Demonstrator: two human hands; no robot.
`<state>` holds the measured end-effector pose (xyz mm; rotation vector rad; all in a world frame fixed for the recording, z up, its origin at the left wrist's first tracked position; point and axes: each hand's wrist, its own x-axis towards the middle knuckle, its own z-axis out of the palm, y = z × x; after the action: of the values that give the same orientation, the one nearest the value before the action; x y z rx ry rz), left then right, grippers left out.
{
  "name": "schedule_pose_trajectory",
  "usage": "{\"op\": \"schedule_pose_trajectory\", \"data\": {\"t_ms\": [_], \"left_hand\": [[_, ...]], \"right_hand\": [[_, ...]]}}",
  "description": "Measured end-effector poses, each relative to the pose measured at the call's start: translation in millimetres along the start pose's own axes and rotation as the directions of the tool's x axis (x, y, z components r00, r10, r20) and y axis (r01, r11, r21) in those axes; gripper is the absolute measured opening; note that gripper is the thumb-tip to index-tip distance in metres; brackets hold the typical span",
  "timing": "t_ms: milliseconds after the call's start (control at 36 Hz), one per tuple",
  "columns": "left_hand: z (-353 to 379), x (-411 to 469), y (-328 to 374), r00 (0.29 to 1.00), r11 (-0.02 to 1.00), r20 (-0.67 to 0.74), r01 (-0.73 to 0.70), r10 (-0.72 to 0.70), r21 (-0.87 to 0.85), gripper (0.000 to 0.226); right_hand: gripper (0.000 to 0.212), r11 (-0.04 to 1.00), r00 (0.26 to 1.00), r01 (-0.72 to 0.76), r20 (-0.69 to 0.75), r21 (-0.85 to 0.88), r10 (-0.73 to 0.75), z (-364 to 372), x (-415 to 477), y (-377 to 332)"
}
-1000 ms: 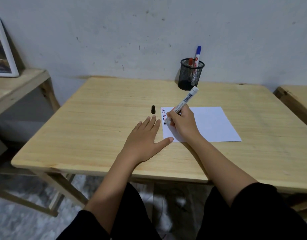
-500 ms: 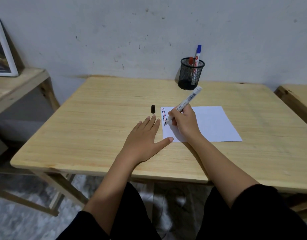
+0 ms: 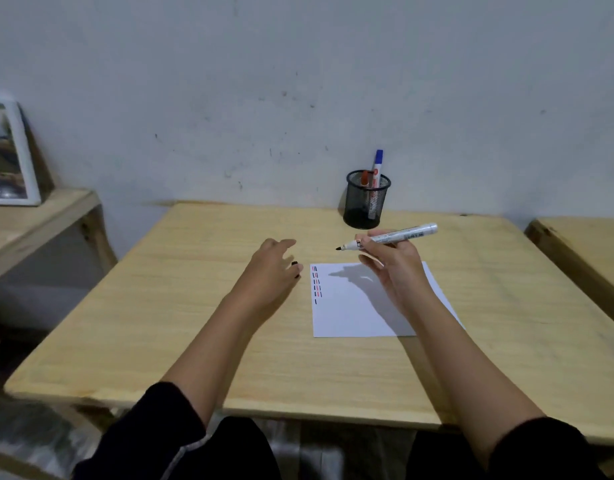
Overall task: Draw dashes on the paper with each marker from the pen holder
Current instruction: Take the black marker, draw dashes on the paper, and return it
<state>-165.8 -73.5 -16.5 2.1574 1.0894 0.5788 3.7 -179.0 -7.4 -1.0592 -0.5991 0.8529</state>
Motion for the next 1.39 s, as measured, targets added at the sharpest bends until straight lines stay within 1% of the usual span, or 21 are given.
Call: {"op": "schedule_pose_trajectory", "data": {"t_ms": [56, 111, 167, 222, 250, 278, 306, 361, 389, 417, 444, 472, 611, 722, 861, 1083, 1250, 1306, 1389], "left_hand": [[3, 8, -1, 1.000, 0.998, 0.015, 0.021, -0.022, 0.067, 0.036], [6, 13, -4, 1.000, 0.992, 0.014, 0.002, -0.004, 0.123, 0.024], [9, 15, -5, 1.000, 0.992, -0.013, -0.018, 0.020, 0.123, 0.016], [11, 13, -1, 0.997, 0.999, -0.075, -0.012, 0.015, 0.042, 0.011], [12, 11, 3, 0.994, 0.998, -0.111, 0.001, -0.009, -0.068, 0.007], [13, 9, 9, 0.990, 0.975, -0.132, 0.023, -0.054, -0.223, 0.005], [13, 7, 14, 0.987, 0.921, -0.128, 0.044, -0.101, -0.388, 0.004], [13, 6, 23, 0.986, 0.737, -0.062, 0.072, -0.152, -0.672, 0.006], [13, 6, 26, 0.988, 0.630, -0.024, 0.079, -0.152, -0.772, 0.008], [12, 6, 29, 0.990, 0.545, 0.005, 0.083, -0.144, -0.834, 0.010], [12, 6, 31, 0.991, 0.491, 0.023, 0.087, -0.135, -0.867, 0.010], [12, 6, 34, 0.991, 0.461, 0.037, 0.092, -0.126, -0.883, 0.011], [15, 6, 40, 0.991, 0.358, 0.085, 0.117, -0.103, -0.926, 0.013], [18, 5, 43, 0.991, 0.330, 0.104, 0.128, -0.088, -0.935, 0.013], [21, 3, 50, 0.992, 0.327, 0.117, 0.129, -0.056, -0.936, 0.014], [23, -1, 55, 0.993, 0.380, 0.112, 0.118, -0.037, -0.917, 0.012], [21, -4, 53, 0.994, 0.463, 0.102, 0.104, -0.029, -0.880, 0.010], [20, -5, 53, 0.994, 0.462, 0.107, 0.106, -0.023, -0.880, 0.010], [19, -6, 53, 0.993, 0.430, 0.116, 0.108, -0.009, -0.896, 0.009]], "right_hand": [[0.010, 0.998, 1.000, 0.010, -0.008, 0.054, -0.010, -2, 2, -3], [0.008, 0.993, 1.000, 0.011, -0.014, 0.118, -0.009, -4, 4, -5], [0.009, 0.988, 1.000, 0.009, -0.022, 0.155, -0.006, -5, 5, -6], [0.009, 0.986, 1.000, 0.007, -0.023, 0.169, -0.003, -6, 6, -6], [0.009, 0.985, 1.000, 0.007, -0.023, 0.171, -0.003, -6, 6, -6], [0.008, 0.985, 1.000, 0.008, -0.023, 0.172, -0.004, -6, 6, -6], [0.008, 0.985, 1.000, 0.011, -0.025, 0.172, -0.007, -6, 7, -6], [0.009, 0.983, 0.999, 0.021, -0.031, 0.185, -0.015, -6, 7, -8], [0.009, 0.981, 0.999, 0.024, -0.036, 0.195, -0.018, -5, 7, -9], [0.009, 0.978, 0.999, 0.028, -0.039, 0.205, -0.020, -5, 7, -9], [0.009, 0.977, 0.999, 0.031, -0.040, 0.213, -0.023, -5, 7, -10], [0.009, 0.976, 0.999, 0.035, -0.039, 0.215, -0.027, -5, 7, -11], [0.008, 0.978, 0.999, 0.046, -0.027, 0.206, -0.041, -3, 5, -14], [0.007, 0.980, 0.999, 0.040, -0.015, 0.194, -0.038, -4, 3, -15], [0.008, 0.985, 0.999, 0.030, 0.017, 0.167, -0.034, -3, -1, -15], [0.008, 0.990, 0.998, 0.041, 0.041, 0.132, -0.046, -4, -4, -18], [0.013, 0.996, 0.997, 0.037, 0.071, 0.081, -0.043, -4, -7, -18], [0.013, 0.995, 0.995, 0.038, 0.085, 0.088, -0.045, -4, -8, -19], [0.011, 0.991, 0.993, 0.049, 0.105, 0.121, -0.062, -2, -9, -18]]}}
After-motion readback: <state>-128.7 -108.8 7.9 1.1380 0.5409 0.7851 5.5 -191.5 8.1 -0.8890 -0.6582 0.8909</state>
